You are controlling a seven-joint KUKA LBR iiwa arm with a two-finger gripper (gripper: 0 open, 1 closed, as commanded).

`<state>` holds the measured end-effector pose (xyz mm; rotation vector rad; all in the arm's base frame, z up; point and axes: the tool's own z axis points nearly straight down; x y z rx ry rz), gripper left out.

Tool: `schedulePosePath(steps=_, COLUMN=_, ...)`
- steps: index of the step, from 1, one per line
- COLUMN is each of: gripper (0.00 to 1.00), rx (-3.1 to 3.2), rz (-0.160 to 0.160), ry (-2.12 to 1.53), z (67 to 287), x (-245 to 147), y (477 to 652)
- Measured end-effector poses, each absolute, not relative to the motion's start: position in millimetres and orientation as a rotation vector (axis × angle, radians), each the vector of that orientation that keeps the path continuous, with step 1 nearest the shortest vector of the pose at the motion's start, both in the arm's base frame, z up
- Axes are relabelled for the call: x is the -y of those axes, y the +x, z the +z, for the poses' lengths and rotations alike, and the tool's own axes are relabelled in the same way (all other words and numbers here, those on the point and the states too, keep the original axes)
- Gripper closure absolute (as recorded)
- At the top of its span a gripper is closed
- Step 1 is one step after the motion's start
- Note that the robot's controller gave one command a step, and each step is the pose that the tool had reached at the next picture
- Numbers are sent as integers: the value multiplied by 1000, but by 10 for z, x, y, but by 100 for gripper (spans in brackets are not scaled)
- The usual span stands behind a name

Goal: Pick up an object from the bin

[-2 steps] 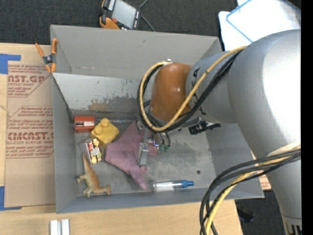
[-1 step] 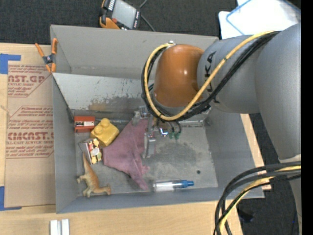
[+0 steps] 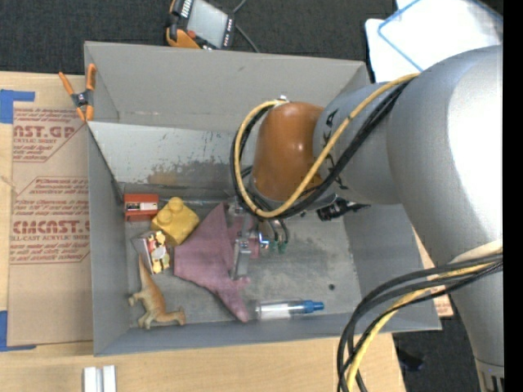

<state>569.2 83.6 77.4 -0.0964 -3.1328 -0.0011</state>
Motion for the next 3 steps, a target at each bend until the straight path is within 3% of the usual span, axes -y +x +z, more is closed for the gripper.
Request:
schedulePosePath(steps=1, gripper=0, rx=3147, rz=-6, ry=243, z=700, x=-794, y=5907)
schedulePosePath(steps=2, gripper=100, rx=3137, rz=-4, ry=-86, z=784, x=-847, y=5706)
schedulePosePath(steps=3, gripper=100, rx=3137, rz=-4, ry=-87, z=785, x=-847, y=5706)
